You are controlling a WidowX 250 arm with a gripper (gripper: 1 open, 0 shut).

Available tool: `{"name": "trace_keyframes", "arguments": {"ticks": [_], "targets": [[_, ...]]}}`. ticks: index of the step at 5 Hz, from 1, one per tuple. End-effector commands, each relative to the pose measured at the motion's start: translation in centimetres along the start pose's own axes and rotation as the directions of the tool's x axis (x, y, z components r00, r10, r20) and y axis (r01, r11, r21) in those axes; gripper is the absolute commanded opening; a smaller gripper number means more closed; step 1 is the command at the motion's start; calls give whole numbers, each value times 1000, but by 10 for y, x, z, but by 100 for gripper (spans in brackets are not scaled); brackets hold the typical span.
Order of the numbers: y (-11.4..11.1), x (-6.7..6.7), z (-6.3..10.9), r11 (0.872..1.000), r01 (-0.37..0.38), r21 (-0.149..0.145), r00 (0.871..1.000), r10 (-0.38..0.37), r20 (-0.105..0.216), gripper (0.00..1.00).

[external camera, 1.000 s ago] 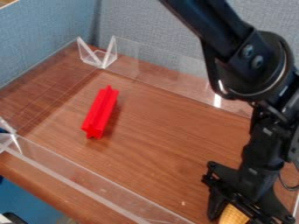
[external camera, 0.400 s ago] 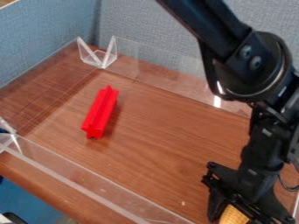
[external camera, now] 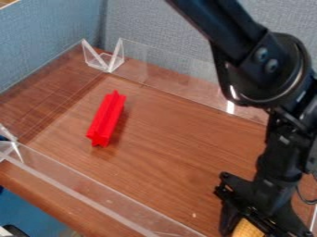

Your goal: Push the yellow object to the left side of the table

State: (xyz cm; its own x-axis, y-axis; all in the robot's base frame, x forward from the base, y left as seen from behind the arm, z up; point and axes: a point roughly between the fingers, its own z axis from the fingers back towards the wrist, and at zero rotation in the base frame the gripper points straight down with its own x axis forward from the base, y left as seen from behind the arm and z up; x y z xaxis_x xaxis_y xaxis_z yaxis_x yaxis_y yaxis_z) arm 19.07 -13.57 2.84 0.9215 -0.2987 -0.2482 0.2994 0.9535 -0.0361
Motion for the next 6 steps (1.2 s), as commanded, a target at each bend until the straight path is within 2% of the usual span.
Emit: {"name": "trace_keyframes", "arguments": {"ticks": [1, 2, 3, 4, 5, 6], "targets": [[1, -3, 32, 1000, 26, 7, 998, -26, 58, 0], [12, -3, 61, 1000, 13, 11, 994, -14, 109, 0], [36, -16, 105, 998, -55, 18, 980, 50, 191, 0], [78, -32, 145, 987, -157, 26, 957, 146, 253, 0], [126, -50, 161, 955, -298, -4, 918, 287, 272, 0], [170, -65, 155, 923, -384, -22, 890, 376, 257, 0]]}}
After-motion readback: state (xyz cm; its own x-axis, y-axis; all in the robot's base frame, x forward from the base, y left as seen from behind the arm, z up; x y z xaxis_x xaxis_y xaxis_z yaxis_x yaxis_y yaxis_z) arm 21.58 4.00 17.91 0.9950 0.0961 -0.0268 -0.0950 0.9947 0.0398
